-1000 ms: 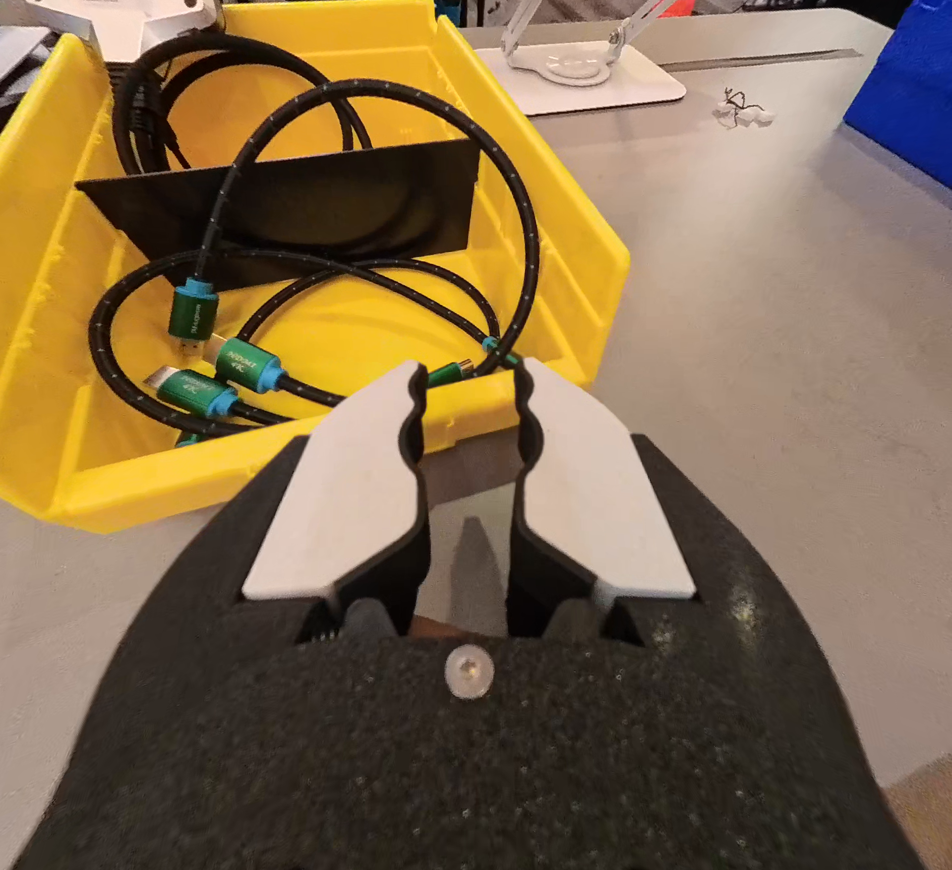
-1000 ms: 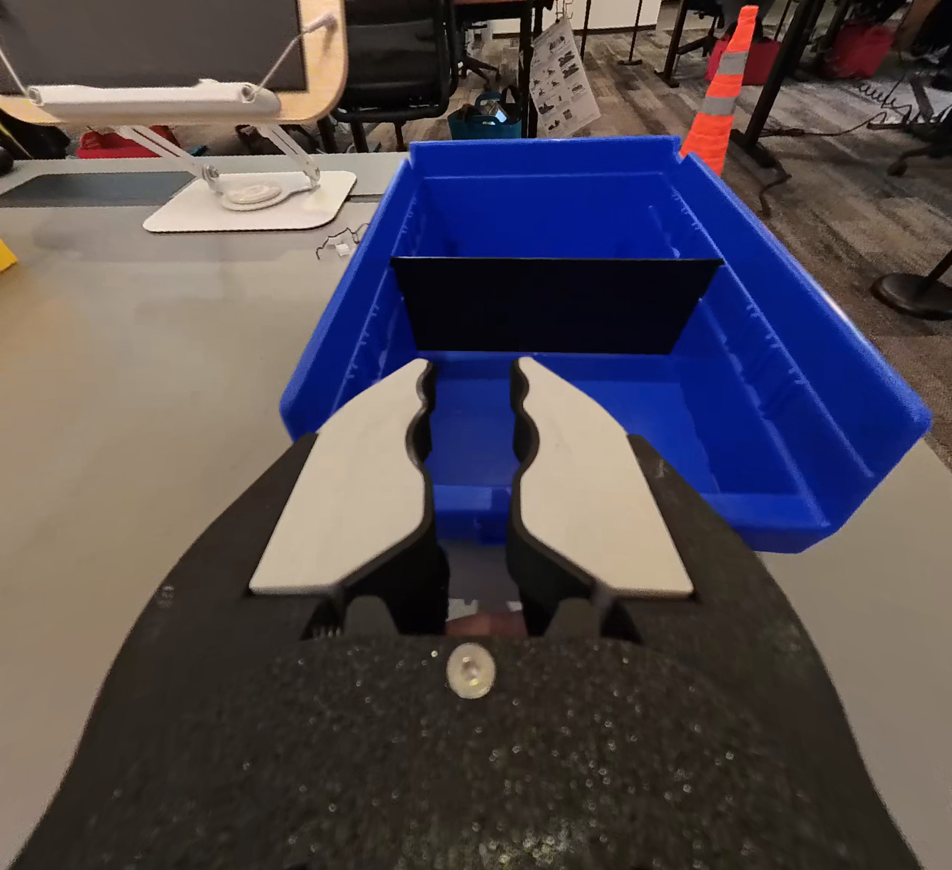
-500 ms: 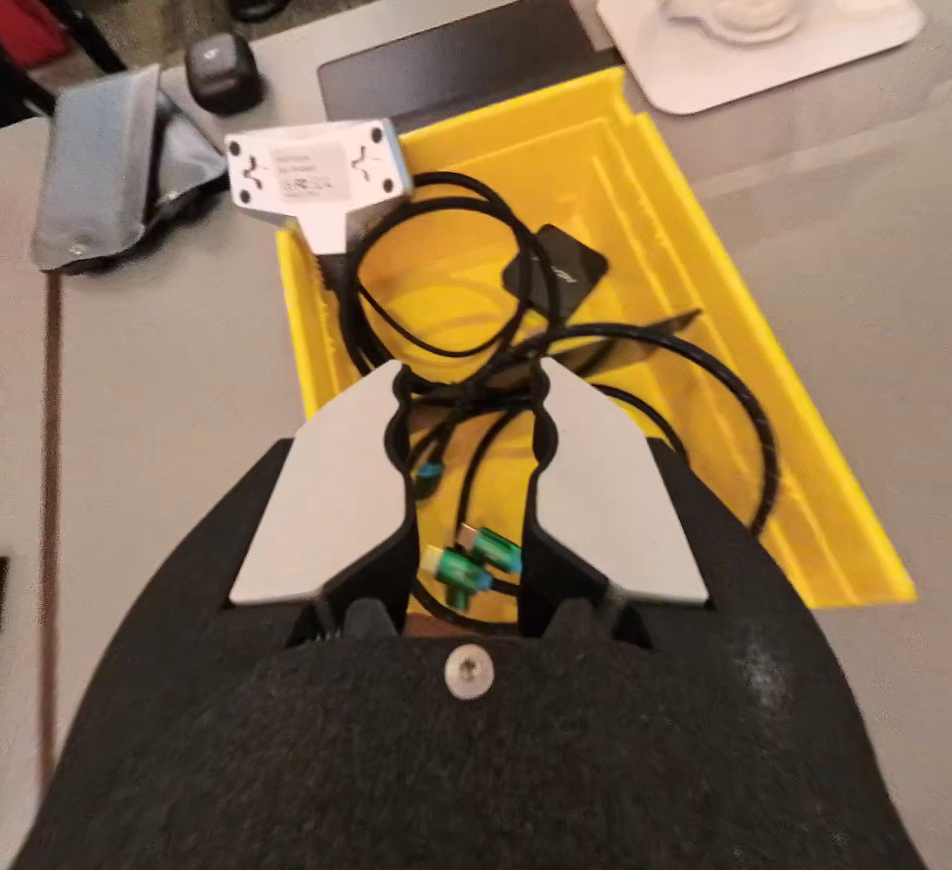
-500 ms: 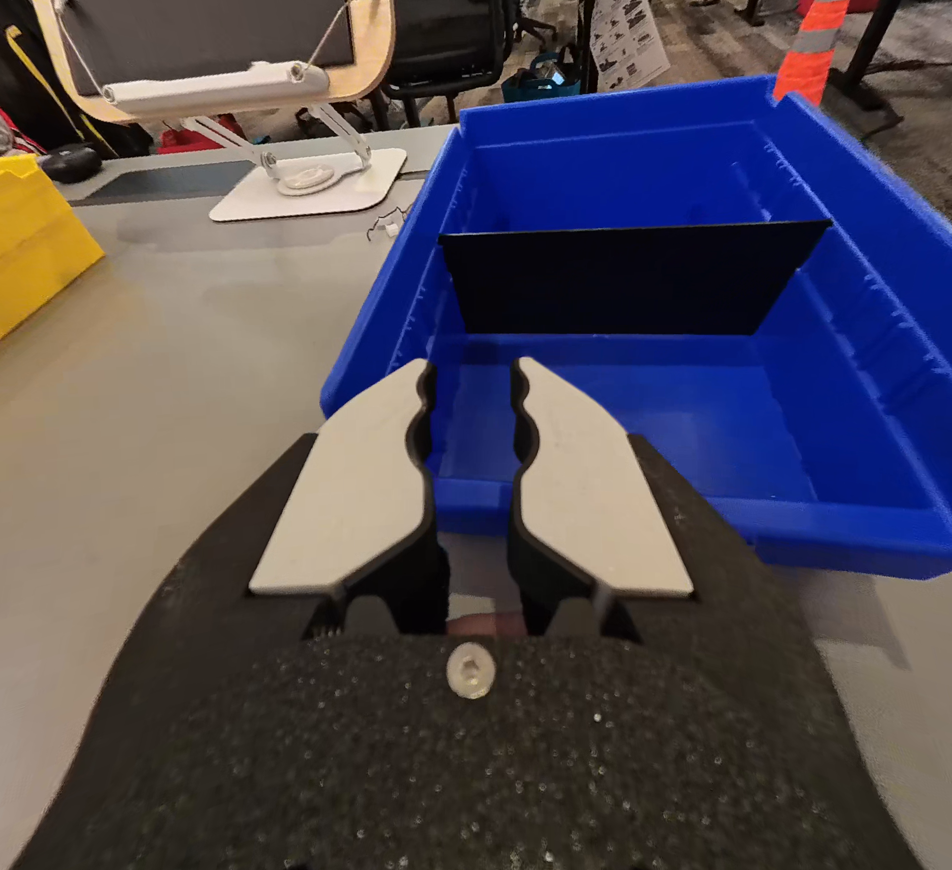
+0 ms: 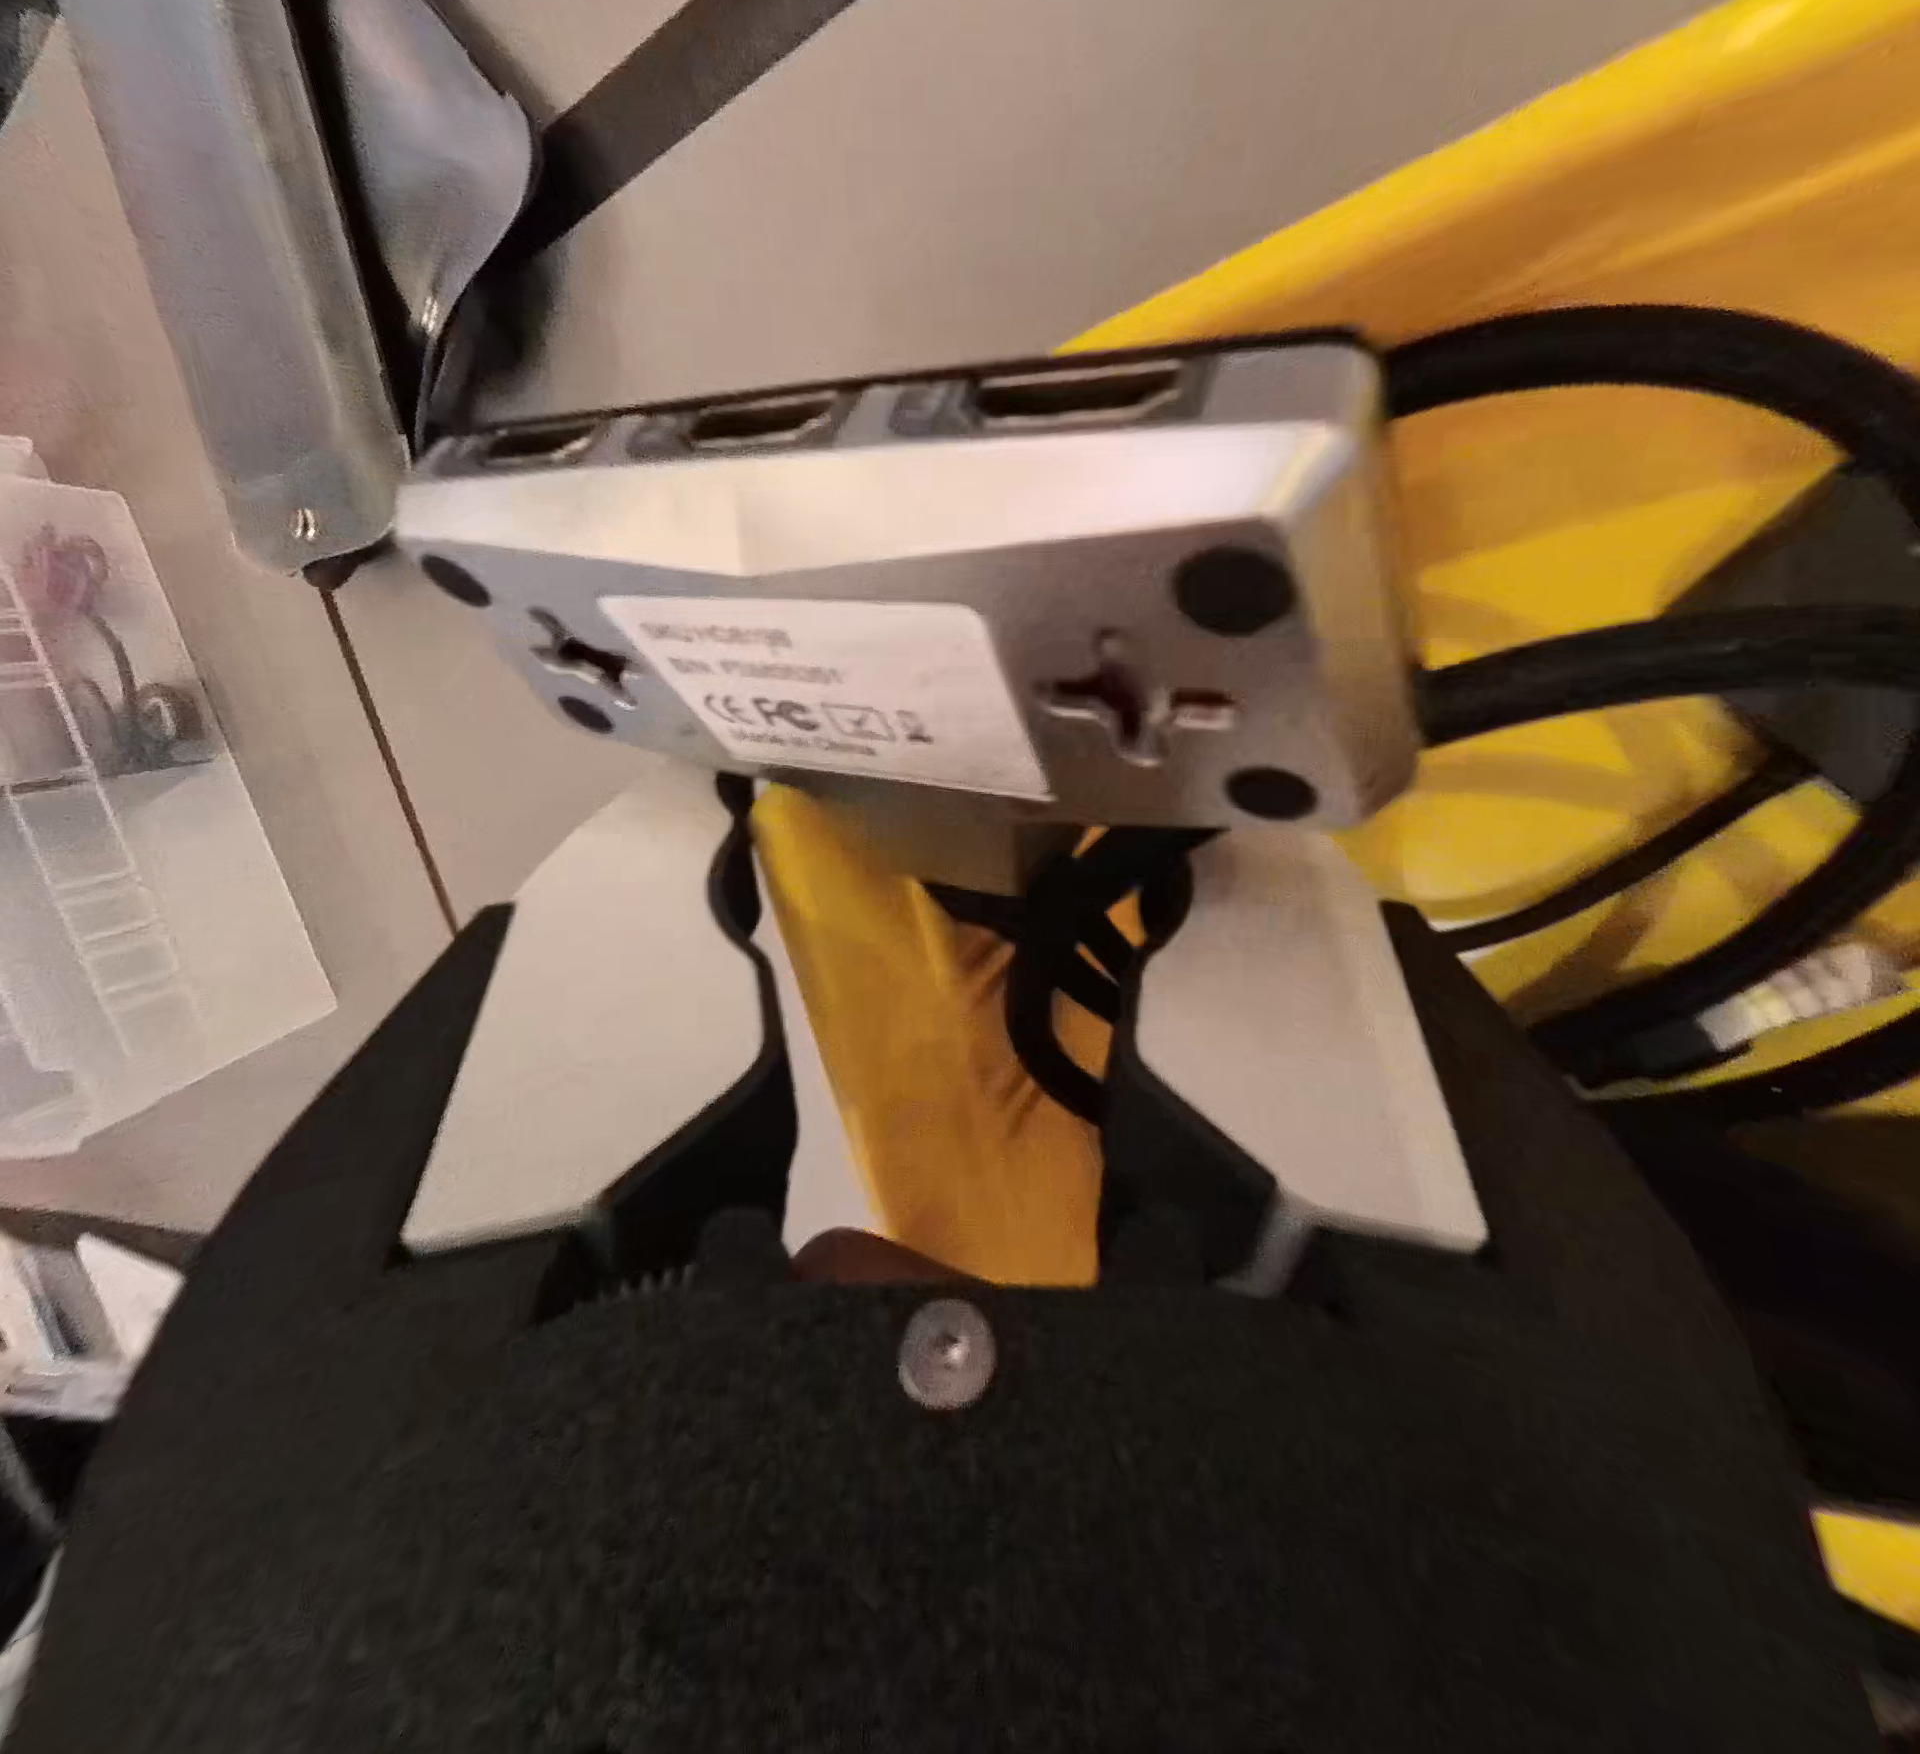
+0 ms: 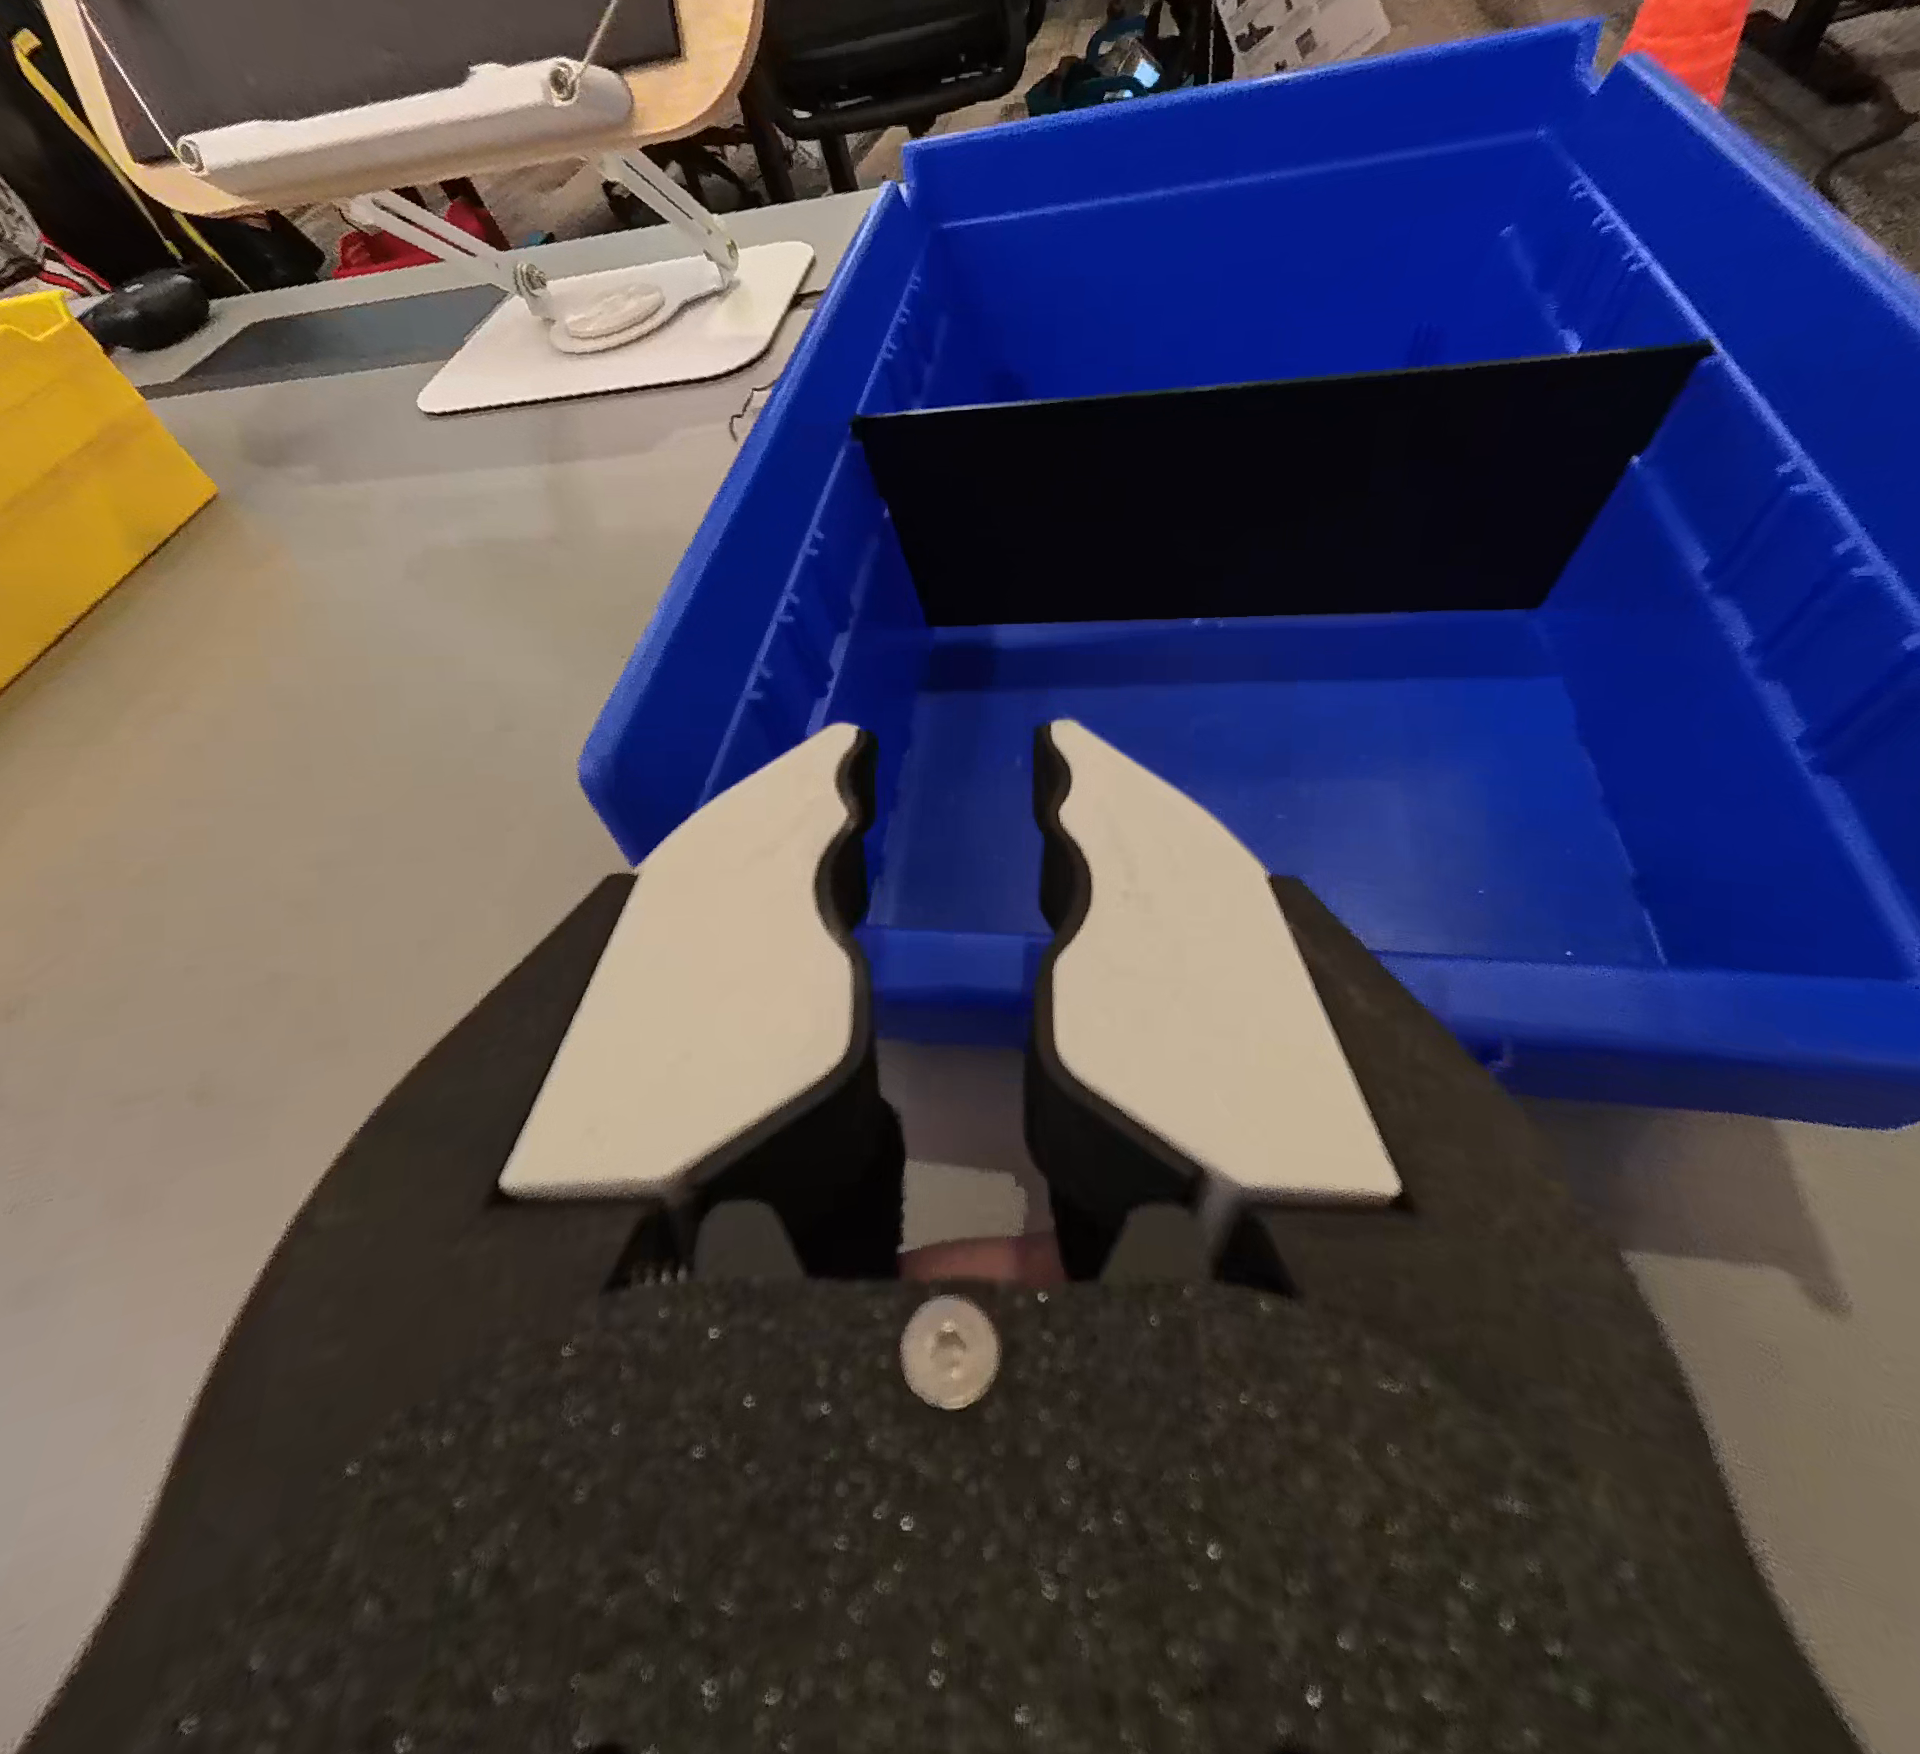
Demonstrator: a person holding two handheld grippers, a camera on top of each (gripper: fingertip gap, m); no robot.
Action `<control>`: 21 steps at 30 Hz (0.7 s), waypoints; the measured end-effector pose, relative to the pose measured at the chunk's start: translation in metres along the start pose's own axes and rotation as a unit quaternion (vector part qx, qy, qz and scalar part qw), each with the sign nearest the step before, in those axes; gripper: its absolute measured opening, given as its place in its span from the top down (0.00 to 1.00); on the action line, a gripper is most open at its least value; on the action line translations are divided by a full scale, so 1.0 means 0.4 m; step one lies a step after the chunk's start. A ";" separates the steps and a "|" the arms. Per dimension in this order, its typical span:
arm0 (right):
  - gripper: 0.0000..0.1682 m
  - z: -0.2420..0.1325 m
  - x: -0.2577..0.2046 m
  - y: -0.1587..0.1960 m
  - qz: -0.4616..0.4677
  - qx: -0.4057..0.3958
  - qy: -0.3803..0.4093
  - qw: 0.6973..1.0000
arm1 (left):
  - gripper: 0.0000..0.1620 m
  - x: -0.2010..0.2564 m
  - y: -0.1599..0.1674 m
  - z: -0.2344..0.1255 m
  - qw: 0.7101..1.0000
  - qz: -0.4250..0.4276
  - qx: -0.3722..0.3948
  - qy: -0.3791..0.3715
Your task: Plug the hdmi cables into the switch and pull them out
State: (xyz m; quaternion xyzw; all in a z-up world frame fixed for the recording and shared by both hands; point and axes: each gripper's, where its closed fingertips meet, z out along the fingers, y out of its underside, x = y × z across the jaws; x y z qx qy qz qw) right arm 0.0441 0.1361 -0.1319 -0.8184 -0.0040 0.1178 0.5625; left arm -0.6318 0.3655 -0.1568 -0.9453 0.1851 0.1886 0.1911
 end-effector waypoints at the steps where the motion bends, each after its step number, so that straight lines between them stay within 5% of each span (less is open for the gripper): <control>1: 0.83 0.001 0.000 0.002 0.002 -0.002 -0.001 1.000 | 0.61 -0.009 0.004 0.005 1.000 -0.009 -0.010 -0.003; 4: 0.83 0.004 -0.001 0.007 0.004 -0.007 -0.003 1.000 | 0.78 -0.030 -0.024 -0.018 0.998 -0.024 0.042 -0.034; 15: 0.83 0.010 -0.010 0.013 0.014 -0.015 -0.016 1.000 | 0.87 -0.050 -0.075 -0.178 0.971 -0.089 0.214 -0.061; 21: 0.83 -0.004 -0.064 -0.024 -0.027 0.023 -0.037 0.999 | 0.87 -0.023 -0.126 -0.413 0.919 -0.087 0.371 -0.104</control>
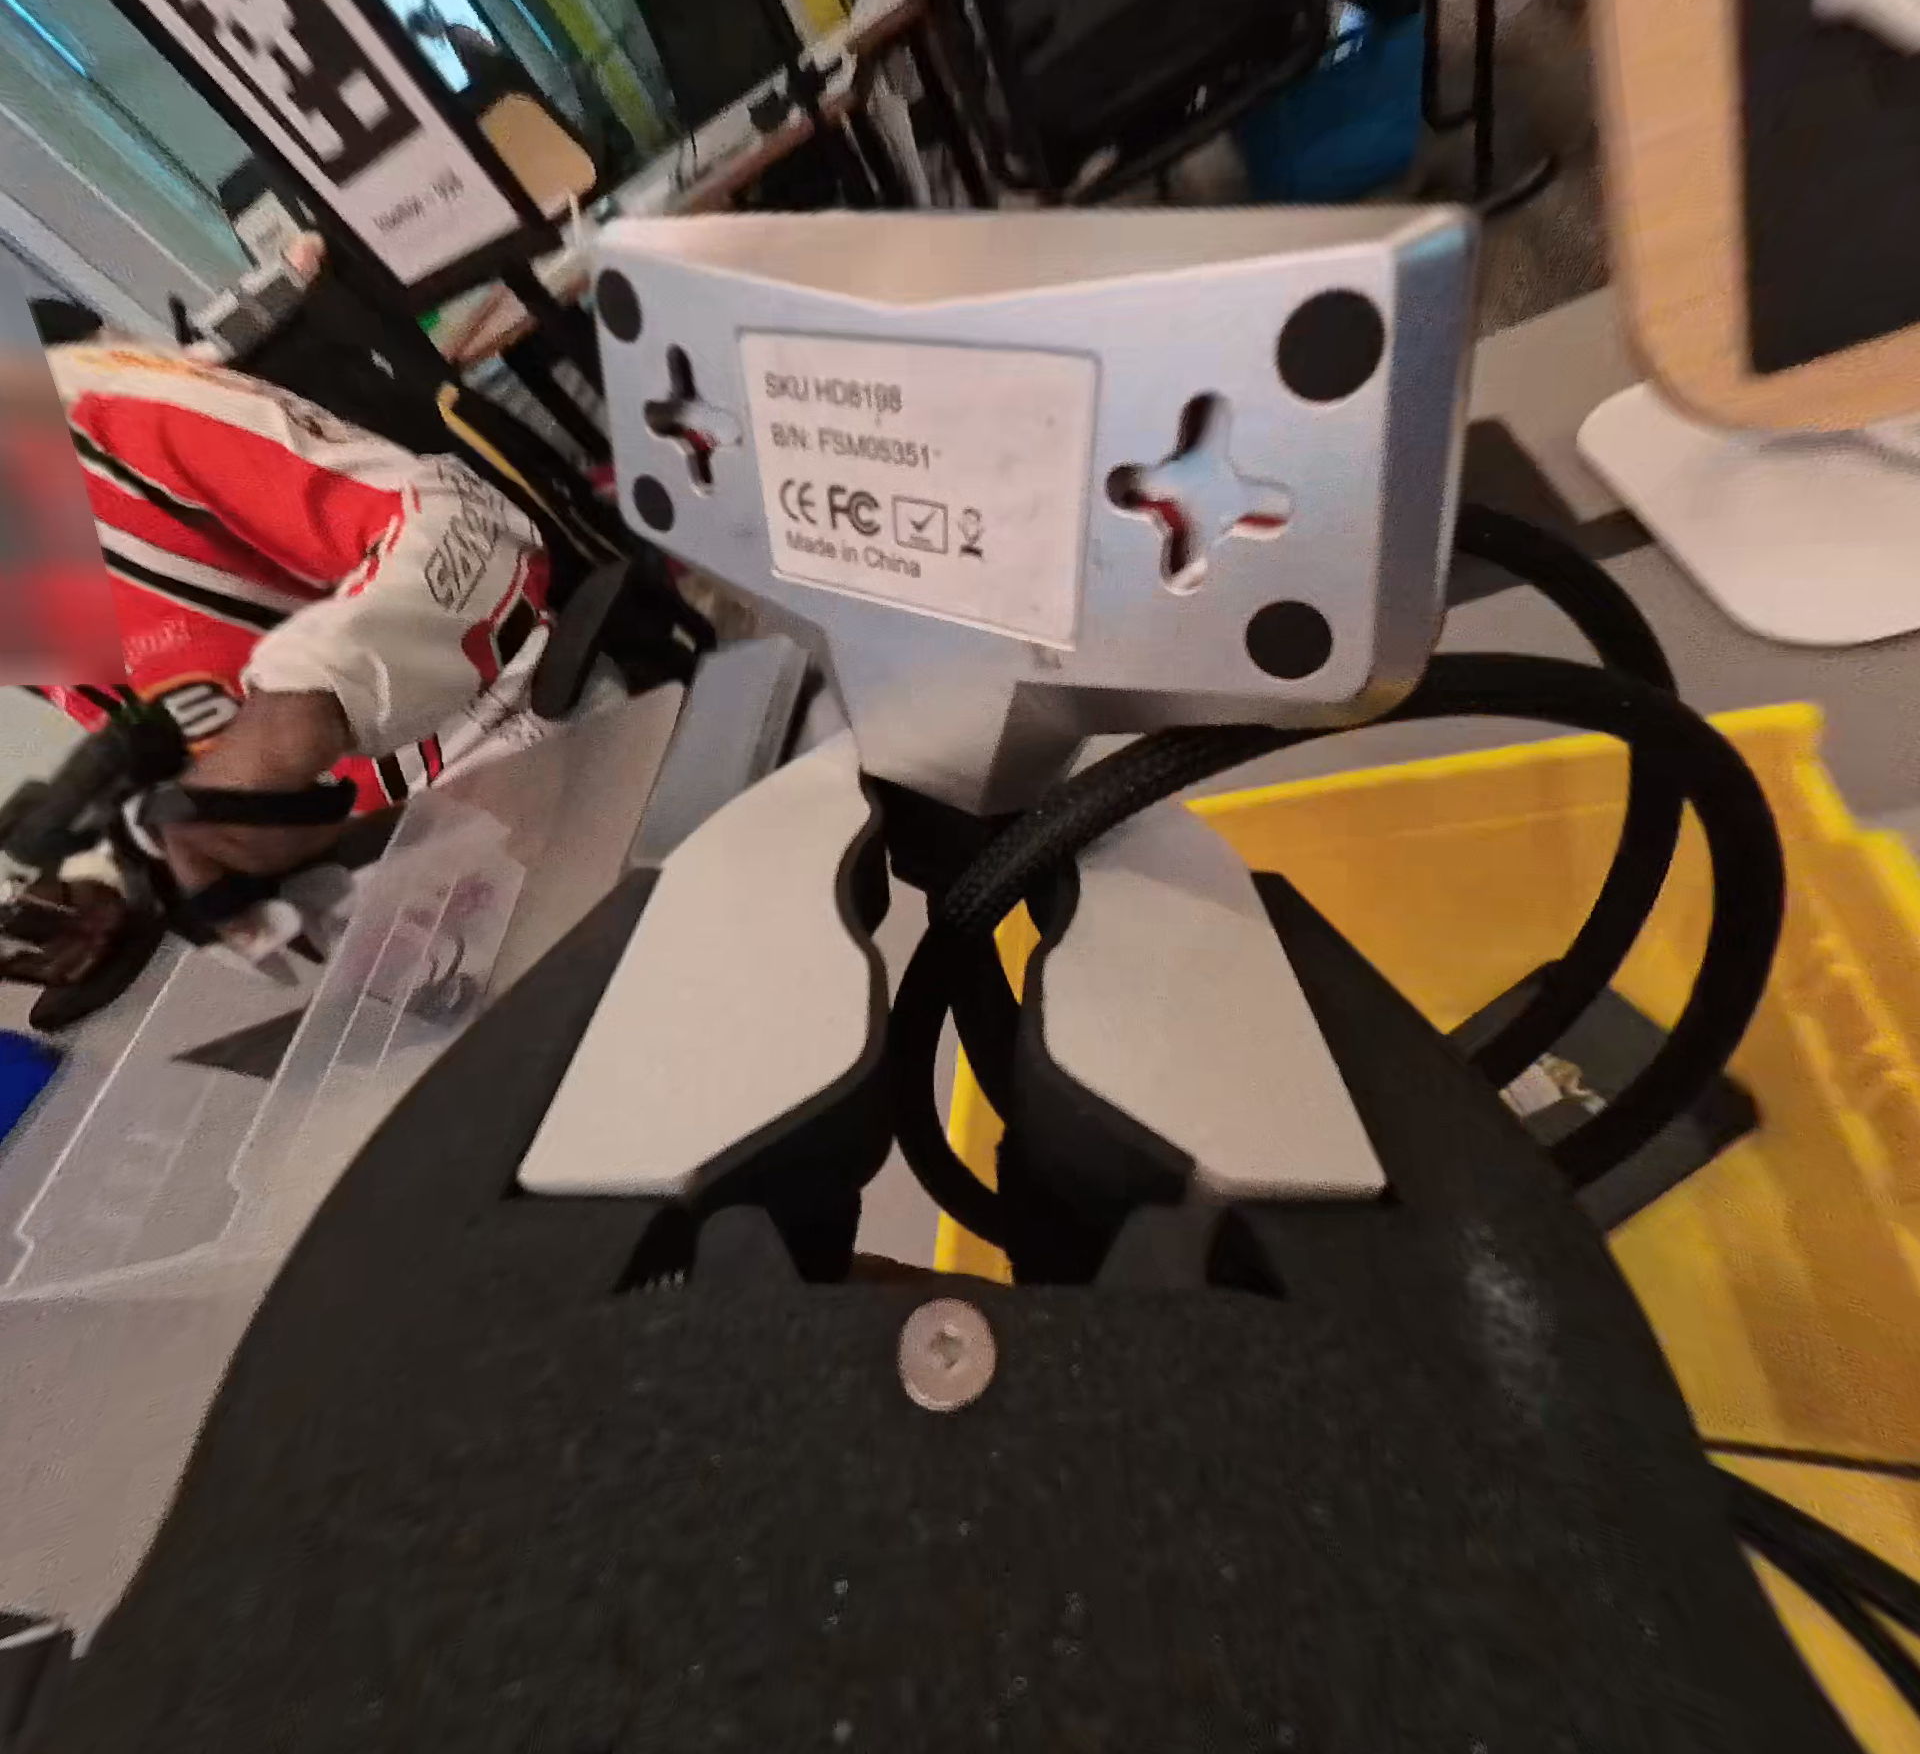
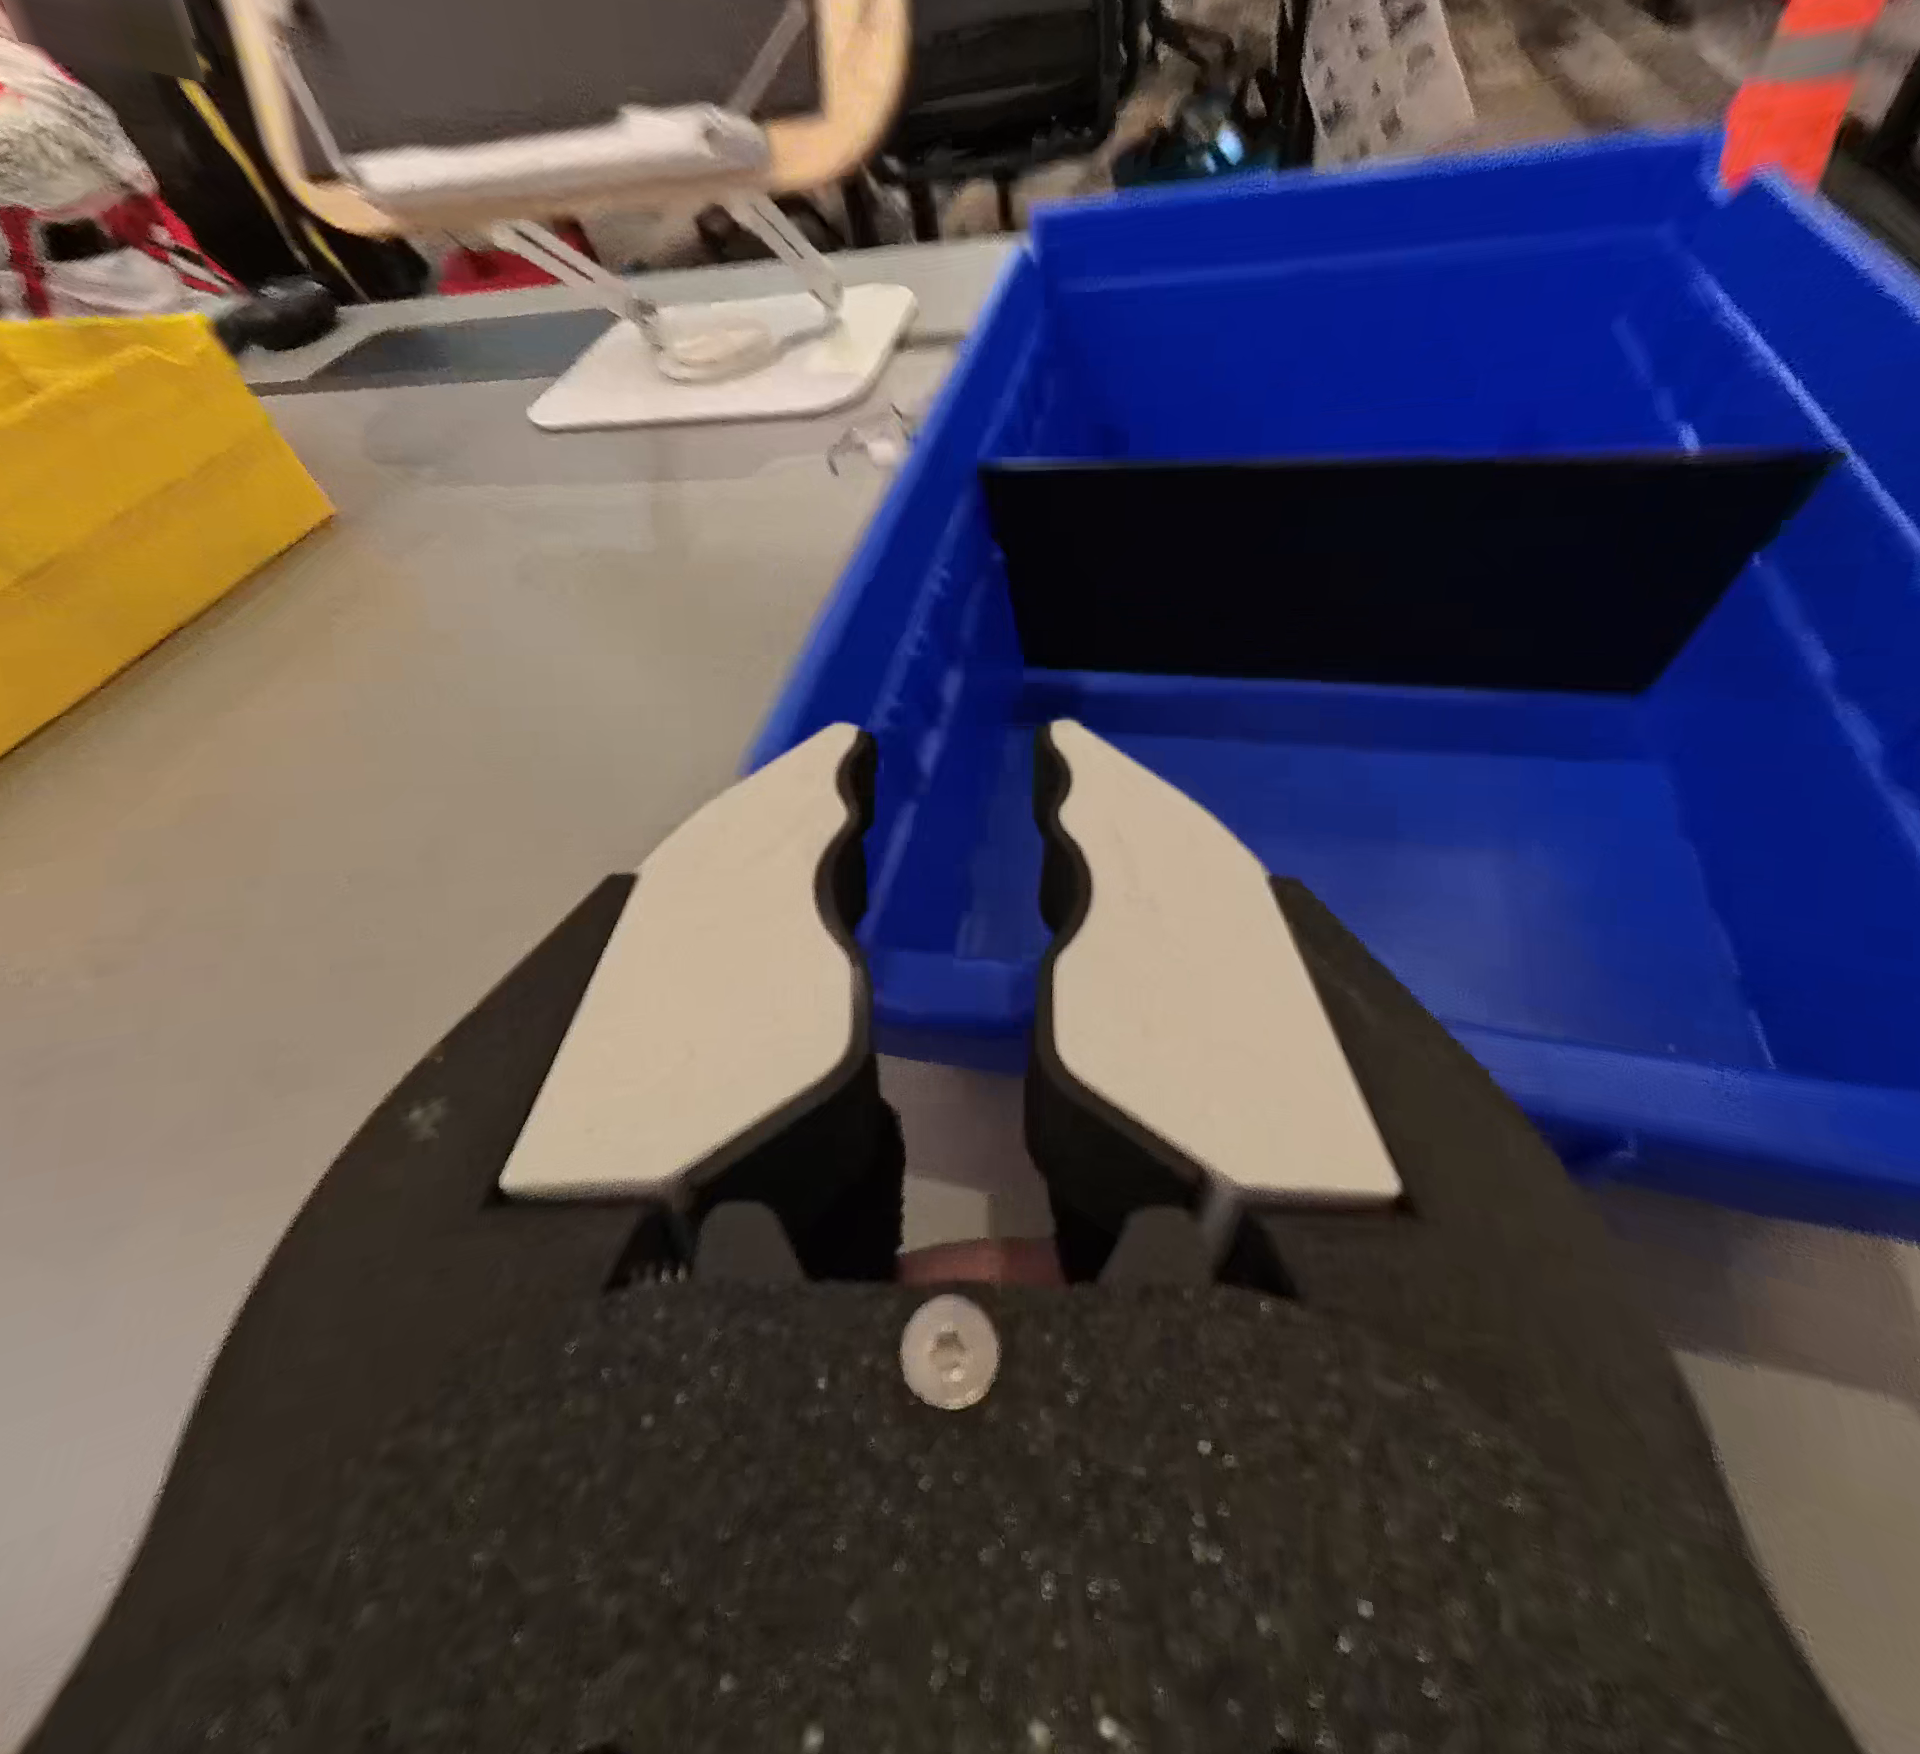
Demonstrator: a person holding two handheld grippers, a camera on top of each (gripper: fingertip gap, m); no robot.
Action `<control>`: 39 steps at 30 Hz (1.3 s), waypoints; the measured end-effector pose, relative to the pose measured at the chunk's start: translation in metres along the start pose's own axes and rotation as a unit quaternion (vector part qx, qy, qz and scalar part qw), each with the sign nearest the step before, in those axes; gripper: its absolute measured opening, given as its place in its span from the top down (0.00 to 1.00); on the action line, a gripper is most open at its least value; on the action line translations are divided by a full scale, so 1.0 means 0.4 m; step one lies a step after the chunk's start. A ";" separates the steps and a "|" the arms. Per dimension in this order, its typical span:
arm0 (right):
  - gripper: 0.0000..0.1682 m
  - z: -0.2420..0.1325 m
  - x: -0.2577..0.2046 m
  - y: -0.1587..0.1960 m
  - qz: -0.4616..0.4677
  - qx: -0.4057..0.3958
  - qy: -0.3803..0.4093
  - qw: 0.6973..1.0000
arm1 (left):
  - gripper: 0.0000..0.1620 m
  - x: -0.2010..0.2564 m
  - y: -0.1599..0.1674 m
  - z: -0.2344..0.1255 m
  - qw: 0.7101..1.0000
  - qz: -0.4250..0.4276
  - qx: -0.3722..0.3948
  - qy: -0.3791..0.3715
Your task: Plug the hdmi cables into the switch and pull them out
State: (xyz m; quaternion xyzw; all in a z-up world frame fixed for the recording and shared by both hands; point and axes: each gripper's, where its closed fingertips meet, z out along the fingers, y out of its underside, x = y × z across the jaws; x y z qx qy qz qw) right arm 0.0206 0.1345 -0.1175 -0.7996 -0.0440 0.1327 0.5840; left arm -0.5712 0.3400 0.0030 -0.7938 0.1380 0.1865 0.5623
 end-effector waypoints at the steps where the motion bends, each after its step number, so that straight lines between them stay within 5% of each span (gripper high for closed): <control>1: 0.83 -0.005 -0.027 -0.023 -0.007 0.022 -0.014 1.000 | 0.87 0.016 -0.045 -0.039 0.999 -0.001 0.034 0.002; 7: 0.79 -0.016 -0.334 -0.155 -0.016 0.089 -0.212 0.973 | 0.87 0.190 -0.283 -0.248 0.978 -0.007 0.204 0.034; 13: 0.75 -0.002 -0.607 -0.345 -0.055 0.160 -0.306 0.937 | 0.87 0.473 -0.342 -0.360 0.968 0.032 0.240 0.064; 18: 0.74 0.090 -0.669 -0.381 -0.031 0.166 -0.292 0.941 | 0.87 0.661 -0.297 -0.426 0.964 0.050 0.246 0.088; 28: 0.87 0.122 -0.622 -0.357 0.033 0.206 -0.284 0.936 | 0.86 0.805 -0.218 -0.468 0.962 0.049 0.243 0.113; 33: 0.87 0.131 -0.639 -0.361 -0.114 0.218 -0.272 0.930 | 0.78 0.823 -0.160 -0.473 0.964 0.040 0.182 0.191; 36: 0.87 0.170 -0.640 -0.363 -0.259 0.210 -0.255 0.908 | 0.80 0.814 -0.031 -0.518 0.955 -0.005 0.083 0.286; 39: 0.87 0.232 -0.649 -0.296 -0.414 0.192 -0.250 0.854 | 0.77 0.821 0.132 -0.612 0.910 -0.081 -0.028 0.406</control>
